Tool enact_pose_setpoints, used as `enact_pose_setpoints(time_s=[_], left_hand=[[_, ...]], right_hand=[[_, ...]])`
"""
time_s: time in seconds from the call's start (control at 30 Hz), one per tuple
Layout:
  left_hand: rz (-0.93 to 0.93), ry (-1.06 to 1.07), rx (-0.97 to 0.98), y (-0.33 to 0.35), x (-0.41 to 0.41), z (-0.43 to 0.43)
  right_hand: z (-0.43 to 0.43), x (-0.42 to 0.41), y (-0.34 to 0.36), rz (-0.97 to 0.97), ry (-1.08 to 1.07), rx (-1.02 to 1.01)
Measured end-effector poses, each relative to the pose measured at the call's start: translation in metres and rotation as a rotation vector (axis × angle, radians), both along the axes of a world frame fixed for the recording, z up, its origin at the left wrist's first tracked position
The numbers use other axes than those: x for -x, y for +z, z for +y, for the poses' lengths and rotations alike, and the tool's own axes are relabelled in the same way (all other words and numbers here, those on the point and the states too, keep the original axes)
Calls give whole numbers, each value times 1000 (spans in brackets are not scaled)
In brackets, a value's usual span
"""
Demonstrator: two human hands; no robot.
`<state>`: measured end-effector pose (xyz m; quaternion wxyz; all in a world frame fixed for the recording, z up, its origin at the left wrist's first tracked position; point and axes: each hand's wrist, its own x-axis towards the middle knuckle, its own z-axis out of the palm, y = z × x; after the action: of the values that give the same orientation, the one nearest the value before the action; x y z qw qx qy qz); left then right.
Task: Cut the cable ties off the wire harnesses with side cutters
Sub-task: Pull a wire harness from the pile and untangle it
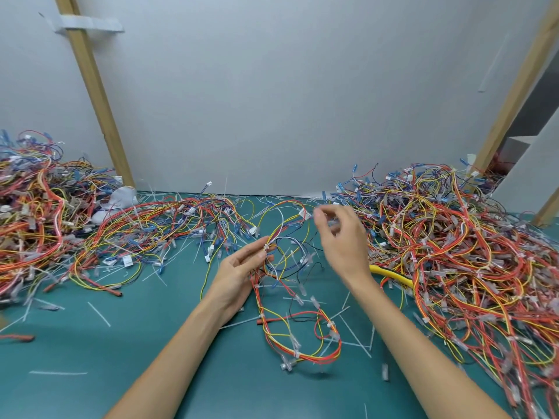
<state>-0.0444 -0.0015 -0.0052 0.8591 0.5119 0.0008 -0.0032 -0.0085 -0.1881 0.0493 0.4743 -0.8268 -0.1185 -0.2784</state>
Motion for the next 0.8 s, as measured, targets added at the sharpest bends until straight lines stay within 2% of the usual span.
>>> enact_pose_setpoints(time_s=[0.1, 0.17, 0.33, 0.63, 0.73, 0.8], left_hand=[[1, 5, 2, -1, 1, 1], [8, 7, 14, -1, 1, 2], [24, 52, 59, -3, -2, 3], [36, 124, 119, -1, -2, -1], [29, 147, 115, -1, -1, -3], [43, 185, 123, -1, -1, -2]], right_hand=[[15, -19, 22, 73, 36, 165], [20, -25, 28, 55, 26, 169], [20, -27, 25, 55, 66, -45], [10, -22, -2, 443, 274, -532], [8, -17, -11, 474, 369, -594], [6, -14, -16, 441, 411, -537]])
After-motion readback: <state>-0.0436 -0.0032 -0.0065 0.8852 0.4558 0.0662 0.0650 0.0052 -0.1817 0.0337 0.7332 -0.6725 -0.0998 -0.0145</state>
